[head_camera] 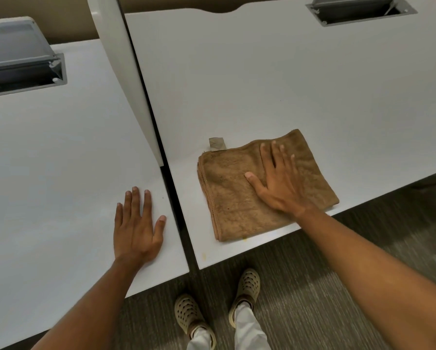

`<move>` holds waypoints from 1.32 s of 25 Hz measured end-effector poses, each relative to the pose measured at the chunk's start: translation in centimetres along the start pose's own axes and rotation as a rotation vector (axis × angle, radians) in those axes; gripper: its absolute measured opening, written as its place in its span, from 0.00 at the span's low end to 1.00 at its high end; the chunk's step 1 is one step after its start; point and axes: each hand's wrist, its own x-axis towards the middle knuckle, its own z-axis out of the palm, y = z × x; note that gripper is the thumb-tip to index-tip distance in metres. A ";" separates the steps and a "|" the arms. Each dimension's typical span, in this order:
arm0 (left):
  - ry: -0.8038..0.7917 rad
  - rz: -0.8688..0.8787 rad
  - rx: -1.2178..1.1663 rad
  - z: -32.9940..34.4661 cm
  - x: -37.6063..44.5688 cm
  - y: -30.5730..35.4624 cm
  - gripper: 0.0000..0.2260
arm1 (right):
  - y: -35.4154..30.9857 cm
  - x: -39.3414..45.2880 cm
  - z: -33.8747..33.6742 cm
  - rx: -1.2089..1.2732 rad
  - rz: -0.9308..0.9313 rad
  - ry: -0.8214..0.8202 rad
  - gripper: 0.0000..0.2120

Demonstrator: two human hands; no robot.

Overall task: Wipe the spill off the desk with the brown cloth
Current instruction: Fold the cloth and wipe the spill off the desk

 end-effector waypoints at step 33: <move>0.035 0.012 -0.028 0.0 -0.3 -0.1 0.34 | -3.1 -6.3 1.9 0.104 -0.159 0.182 0.22</move>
